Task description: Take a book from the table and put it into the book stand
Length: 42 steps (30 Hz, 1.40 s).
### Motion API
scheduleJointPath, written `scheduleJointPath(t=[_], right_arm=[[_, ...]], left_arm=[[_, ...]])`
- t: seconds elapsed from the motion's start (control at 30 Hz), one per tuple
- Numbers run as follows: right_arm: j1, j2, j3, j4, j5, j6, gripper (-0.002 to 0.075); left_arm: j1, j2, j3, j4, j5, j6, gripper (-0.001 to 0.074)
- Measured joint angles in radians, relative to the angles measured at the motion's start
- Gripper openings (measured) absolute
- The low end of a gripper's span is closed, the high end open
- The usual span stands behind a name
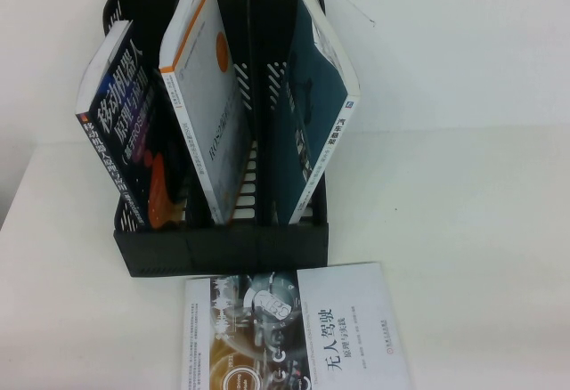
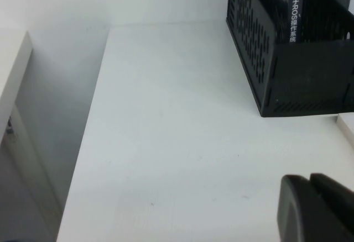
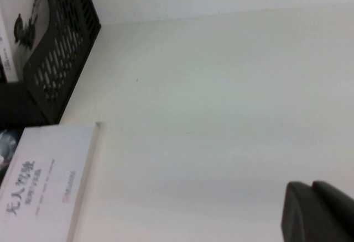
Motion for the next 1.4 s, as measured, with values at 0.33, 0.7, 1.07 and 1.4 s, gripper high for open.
scheduleJointPath(t=[0.33,0.7,1.07,1.4], right_arm=[[-0.3,-0.13,0.096,0.204,-0.146,-0.293,-0.0001],[-0.539,-0.173,0.391,0.361,-0.391,-0.48,-0.0002],[-0.539,-0.173,0.393,0.364,-0.395,-0.486,-0.0002],[-0.539,-0.173,0.393,0.364,-0.397,-0.486,-0.0002]], left_arm=[[0.0,0.0,0.0,0.0,0.0,0.002,-0.0002],[0.0,0.0,0.0,0.0,0.0,0.002,-0.0002],[0.0,0.0,0.0,0.0,0.002,-0.001,-0.0002],[0.0,0.0,0.0,0.0,0.002,-0.001,-0.0002]])
